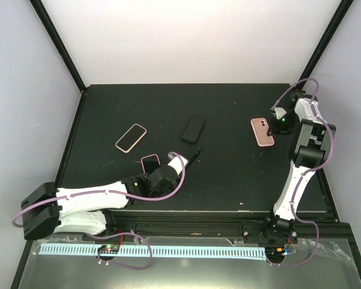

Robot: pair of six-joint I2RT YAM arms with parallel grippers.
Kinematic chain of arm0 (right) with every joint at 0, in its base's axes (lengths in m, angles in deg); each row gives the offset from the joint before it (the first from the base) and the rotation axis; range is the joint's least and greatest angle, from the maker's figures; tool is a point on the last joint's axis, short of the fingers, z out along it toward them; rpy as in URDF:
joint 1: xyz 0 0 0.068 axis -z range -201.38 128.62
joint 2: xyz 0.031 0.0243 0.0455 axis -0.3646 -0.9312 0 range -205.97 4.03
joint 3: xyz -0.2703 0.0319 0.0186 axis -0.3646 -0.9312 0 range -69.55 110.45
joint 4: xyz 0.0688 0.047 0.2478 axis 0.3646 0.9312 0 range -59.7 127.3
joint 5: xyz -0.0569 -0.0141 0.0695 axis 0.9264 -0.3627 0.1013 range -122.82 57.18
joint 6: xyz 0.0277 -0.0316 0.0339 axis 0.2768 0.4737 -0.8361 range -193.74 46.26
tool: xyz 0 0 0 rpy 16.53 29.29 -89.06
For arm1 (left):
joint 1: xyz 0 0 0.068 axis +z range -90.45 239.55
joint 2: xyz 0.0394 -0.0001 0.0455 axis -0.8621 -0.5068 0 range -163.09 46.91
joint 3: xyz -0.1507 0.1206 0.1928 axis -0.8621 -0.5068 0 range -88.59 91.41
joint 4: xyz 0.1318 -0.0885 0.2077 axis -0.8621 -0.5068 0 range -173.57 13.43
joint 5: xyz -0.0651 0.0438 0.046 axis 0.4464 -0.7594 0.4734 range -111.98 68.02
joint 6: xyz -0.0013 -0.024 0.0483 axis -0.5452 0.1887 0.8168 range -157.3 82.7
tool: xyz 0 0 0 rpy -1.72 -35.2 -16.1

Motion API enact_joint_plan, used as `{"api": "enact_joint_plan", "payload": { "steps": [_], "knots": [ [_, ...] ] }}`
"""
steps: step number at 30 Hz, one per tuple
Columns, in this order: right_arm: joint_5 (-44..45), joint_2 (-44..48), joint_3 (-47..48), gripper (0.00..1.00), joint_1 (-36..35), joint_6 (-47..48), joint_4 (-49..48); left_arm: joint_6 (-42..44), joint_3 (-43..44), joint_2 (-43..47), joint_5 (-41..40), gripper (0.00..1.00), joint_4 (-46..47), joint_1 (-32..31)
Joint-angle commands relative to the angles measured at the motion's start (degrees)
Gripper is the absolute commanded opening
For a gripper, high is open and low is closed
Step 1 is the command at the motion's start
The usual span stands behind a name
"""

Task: Take the phone out of the phone case

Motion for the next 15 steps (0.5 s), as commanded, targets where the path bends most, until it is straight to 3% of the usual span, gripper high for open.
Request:
{"api": "enact_joint_plan", "payload": {
  "steps": [1,8,15],
  "knots": [
    [3.33,7.59,-3.80,0.40,0.68,-2.07,-5.81,-0.84,3.54,-0.35,-2.27,0.02,4.87,-0.39],
    [-4.80,28.81,-20.24,0.43,-1.06,-3.92,-12.61,2.67,13.95,-10.46,-6.97,0.02,3.43,-0.35],
    [-11.66,53.55,-39.77,0.51,-8.85,-9.32,-19.43,9.98,33.99,-29.20,-15.40,0.02,-4.02,-0.31]
  ]
}}
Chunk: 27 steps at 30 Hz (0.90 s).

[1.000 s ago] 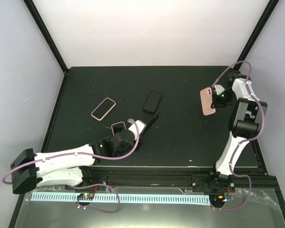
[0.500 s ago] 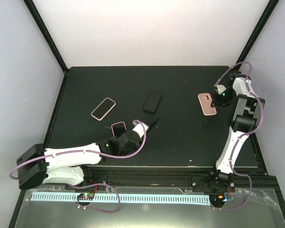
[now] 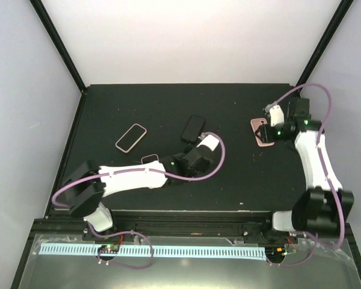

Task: Take the phone out of the phone case

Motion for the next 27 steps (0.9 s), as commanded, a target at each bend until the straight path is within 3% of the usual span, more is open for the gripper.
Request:
{"api": "enact_joint_plan", "payload": {
  "steps": [1,3,5,13,23,25,27],
  "knots": [
    [-6.22,13.52,-9.59,0.54,-2.60,-3.72,-6.21,6.31,12.22,-9.44,-8.10,0.01,-2.16,-0.31],
    [-3.18,20.11,-14.42,0.71,-2.61,-4.96,-10.20,7.07,17.52,-15.91,-10.35,0.02,-4.29,-0.31],
    [0.93,24.34,-19.11,0.77,-2.54,-6.41,-14.15,6.75,23.48,-21.31,-13.15,0.02,-7.70,-0.31],
    [2.67,25.75,-24.35,0.77,-2.12,-9.21,-19.21,6.02,37.39,-35.23,-19.46,0.01,-13.82,-0.34],
    [4.25,25.52,-25.12,0.76,-2.03,-9.71,-20.96,4.54,42.98,-43.82,-21.95,0.02,-18.91,-1.00],
    [4.61,25.65,-25.30,0.76,-2.01,-9.49,-21.18,4.42,43.02,-44.36,-20.65,0.04,-18.87,-1.04],
    [4.87,25.52,-25.40,0.76,-2.03,-9.46,-21.30,4.29,42.97,-44.53,-18.59,0.14,-18.88,-1.03]
  ]
}}
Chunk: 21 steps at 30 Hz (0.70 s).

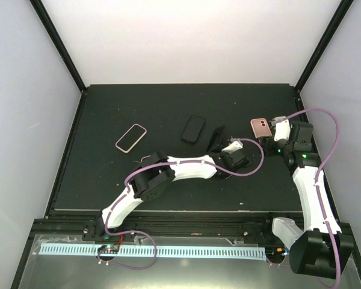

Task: Take the phone out of the phone case

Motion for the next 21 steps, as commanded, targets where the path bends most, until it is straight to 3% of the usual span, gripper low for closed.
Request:
{"api": "enact_joint_plan", "payload": {
  "steps": [1,3,4,8,15,19,21],
  "knots": [
    [1.80,0.50,-0.75,0.76,0.25,-0.36,-2.40,-0.78,2.32,-1.02,2.34,0.21,-1.74,-0.40],
    [1.66,-0.03,-0.71,0.76,0.24,-0.20,-2.22,-1.51,2.13,-0.66,3.97,0.41,-1.90,-0.38],
    [1.64,-0.29,-0.75,0.76,0.29,-0.04,-1.86,-2.17,1.89,-0.20,4.57,0.46,-1.89,-0.26],
    [0.55,0.33,-1.76,0.76,1.53,0.44,-1.65,-3.83,-1.74,4.05,9.59,0.58,-0.50,0.23],
    [-1.02,-1.01,-1.28,0.76,1.77,0.71,-1.50,-5.19,-13.21,18.84,20.64,0.87,6.11,3.56],
    [-1.80,-1.69,-1.10,0.77,1.75,1.18,-1.47,-9.02,-14.48,21.91,26.54,0.98,5.17,9.29],
    [-1.90,-2.02,-0.99,0.77,1.78,1.57,-1.21,-9.64,-13.89,21.57,28.74,0.99,4.74,11.82]
  ]
}}
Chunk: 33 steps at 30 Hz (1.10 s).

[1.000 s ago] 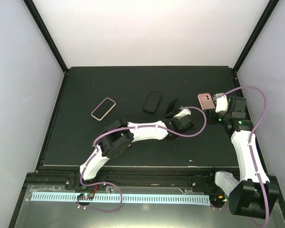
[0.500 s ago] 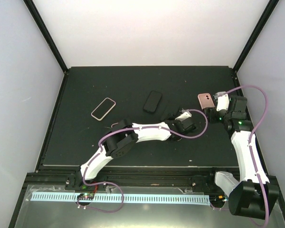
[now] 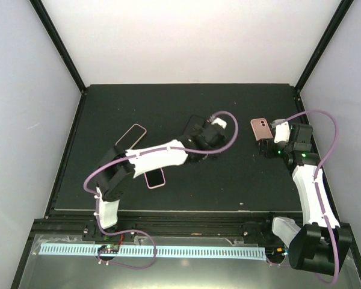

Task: Take the phone out of the phone case

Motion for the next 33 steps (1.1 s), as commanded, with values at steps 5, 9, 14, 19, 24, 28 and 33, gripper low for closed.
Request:
{"api": "enact_joint_plan", "payload": {
  "steps": [5,9,14,19,24,28,33],
  "knots": [
    [-1.13,-0.60,0.84,0.77,0.21,1.77,-0.20,-3.06,5.17,-3.48,12.62,0.99,-3.16,10.95],
    [-0.89,-1.23,0.84,0.77,0.22,1.81,-0.27,-2.69,9.22,-8.60,15.80,0.99,-6.34,14.82],
    [-1.57,-3.50,1.30,0.77,0.25,2.24,-0.12,-2.62,12.89,-13.93,23.36,0.99,-8.62,18.93],
    [-0.75,-5.76,2.54,0.78,0.21,2.35,0.28,-1.74,14.52,-17.26,28.04,0.99,-8.88,21.04],
    [-0.40,-5.88,2.44,0.78,0.24,2.30,0.07,-1.39,15.55,-19.48,27.96,0.99,-9.17,21.77],
    [-0.85,-6.39,2.42,0.78,0.25,2.42,0.07,-2.05,17.97,-21.72,27.41,0.99,-11.82,22.13],
    [-0.93,-6.44,2.52,0.78,0.21,2.33,0.02,-3.84,18.20,-22.03,22.92,0.93,-15.08,22.12]
  ]
}}
